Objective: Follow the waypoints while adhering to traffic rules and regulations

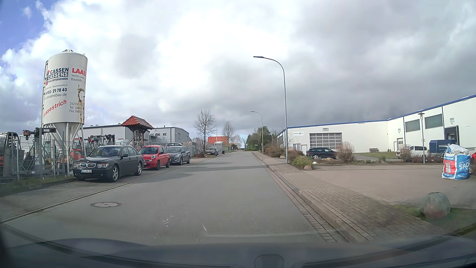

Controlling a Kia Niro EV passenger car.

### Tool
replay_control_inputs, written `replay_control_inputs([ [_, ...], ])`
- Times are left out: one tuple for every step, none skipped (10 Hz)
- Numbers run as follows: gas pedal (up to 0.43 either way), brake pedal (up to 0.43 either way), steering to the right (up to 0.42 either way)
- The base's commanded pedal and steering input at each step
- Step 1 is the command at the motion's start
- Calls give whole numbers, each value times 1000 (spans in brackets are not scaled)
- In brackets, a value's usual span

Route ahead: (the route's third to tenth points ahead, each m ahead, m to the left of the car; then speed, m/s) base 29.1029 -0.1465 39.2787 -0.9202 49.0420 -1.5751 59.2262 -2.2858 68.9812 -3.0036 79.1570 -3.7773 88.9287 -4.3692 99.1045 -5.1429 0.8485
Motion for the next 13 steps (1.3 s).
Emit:
replay_control_inputs([
  [0,0,-4],
  [0,0,-4],
  [0,0,-4],
  [0,0,-3],
  [0,0,-2],
  [0,0,-1],
  [0,0,-1],
  [0,0,-1],
  [0,0,-1],
  [0,0,-1],
  [0,0,-1],
  [0,0,-1],
  [0,0,-1],
])
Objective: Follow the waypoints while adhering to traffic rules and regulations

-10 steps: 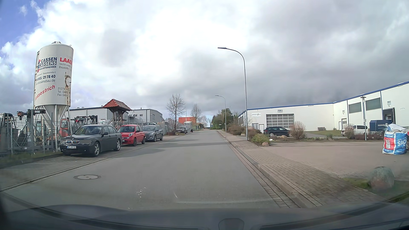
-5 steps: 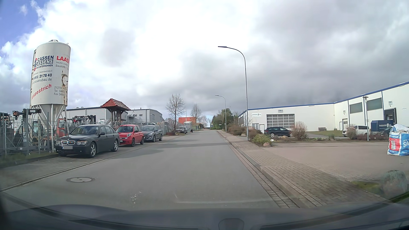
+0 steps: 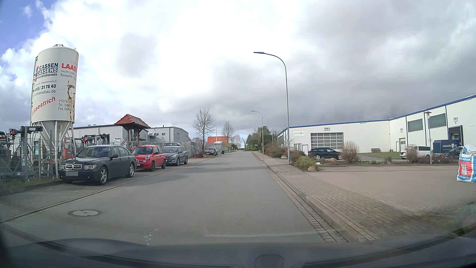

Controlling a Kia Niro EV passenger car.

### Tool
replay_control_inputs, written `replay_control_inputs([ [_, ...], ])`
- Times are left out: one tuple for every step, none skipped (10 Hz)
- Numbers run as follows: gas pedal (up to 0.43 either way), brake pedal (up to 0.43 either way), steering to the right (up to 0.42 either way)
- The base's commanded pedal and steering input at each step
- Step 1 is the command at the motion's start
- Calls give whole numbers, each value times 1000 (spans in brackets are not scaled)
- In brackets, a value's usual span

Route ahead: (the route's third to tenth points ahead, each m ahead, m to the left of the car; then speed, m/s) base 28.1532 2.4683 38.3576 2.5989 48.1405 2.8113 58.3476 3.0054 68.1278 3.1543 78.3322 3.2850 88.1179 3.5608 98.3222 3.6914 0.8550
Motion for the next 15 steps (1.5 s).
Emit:
replay_control_inputs([
  [0,0,-1],
  [0,0,-1],
  [0,0,-1],
  [0,0,-1],
  [0,0,-1],
  [0,0,-3],
  [0,0,-4],
  [0,0,-3],
  [0,0,-4],
  [0,0,-3],
  [0,0,-4],
  [0,0,-4],
  [0,0,-4],
  [0,0,-3],
  [0,0,-3],
])
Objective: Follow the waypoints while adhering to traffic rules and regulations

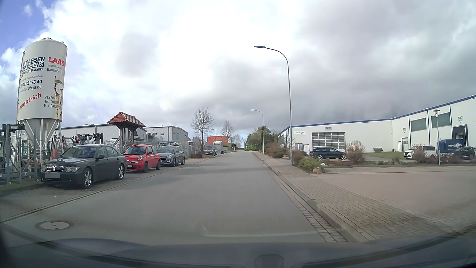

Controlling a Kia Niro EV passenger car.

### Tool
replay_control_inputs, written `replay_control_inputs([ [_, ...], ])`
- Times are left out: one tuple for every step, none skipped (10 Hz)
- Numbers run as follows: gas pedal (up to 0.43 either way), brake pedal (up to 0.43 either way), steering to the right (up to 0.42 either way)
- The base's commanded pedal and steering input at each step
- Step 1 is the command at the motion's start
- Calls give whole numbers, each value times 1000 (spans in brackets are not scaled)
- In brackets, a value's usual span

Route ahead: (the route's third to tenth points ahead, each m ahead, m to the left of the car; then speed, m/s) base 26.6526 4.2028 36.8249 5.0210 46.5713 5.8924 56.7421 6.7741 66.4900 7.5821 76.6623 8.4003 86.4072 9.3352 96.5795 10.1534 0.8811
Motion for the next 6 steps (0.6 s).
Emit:
replay_control_inputs([
  [0,0,-2],
  [0,0,-2],
  [0,0,-2],
  [0,0,-2],
  [0,0,-2],
  [0,0,-1],
])
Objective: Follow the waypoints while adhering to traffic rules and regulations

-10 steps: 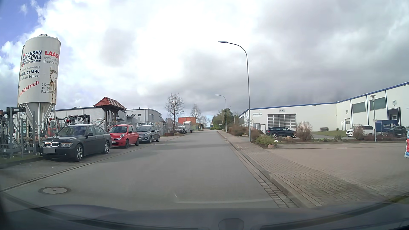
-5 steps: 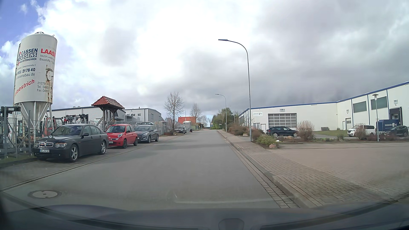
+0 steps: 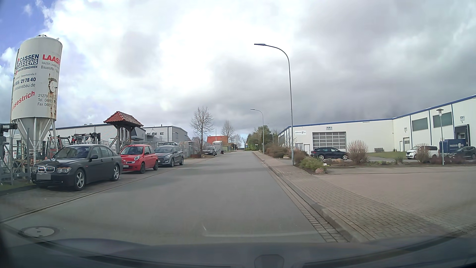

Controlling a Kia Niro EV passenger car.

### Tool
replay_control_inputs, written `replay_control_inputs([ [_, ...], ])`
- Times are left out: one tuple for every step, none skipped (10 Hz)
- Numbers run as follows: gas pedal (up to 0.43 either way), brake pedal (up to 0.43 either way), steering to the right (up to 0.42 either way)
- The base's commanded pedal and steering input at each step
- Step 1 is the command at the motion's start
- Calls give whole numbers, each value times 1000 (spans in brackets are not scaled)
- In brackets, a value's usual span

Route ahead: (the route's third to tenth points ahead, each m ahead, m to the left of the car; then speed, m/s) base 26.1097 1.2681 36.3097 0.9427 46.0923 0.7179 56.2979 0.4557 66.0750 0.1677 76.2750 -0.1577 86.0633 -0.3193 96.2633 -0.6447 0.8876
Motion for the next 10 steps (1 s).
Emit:
replay_control_inputs([
  [0,0,0],
  [0,0,0],
  [0,0,0],
  [0,0,1],
  [0,0,3],
  [0,0,2],
  [0,0,2],
  [0,0,2],
  [0,0,2],
  [0,0,2],
])
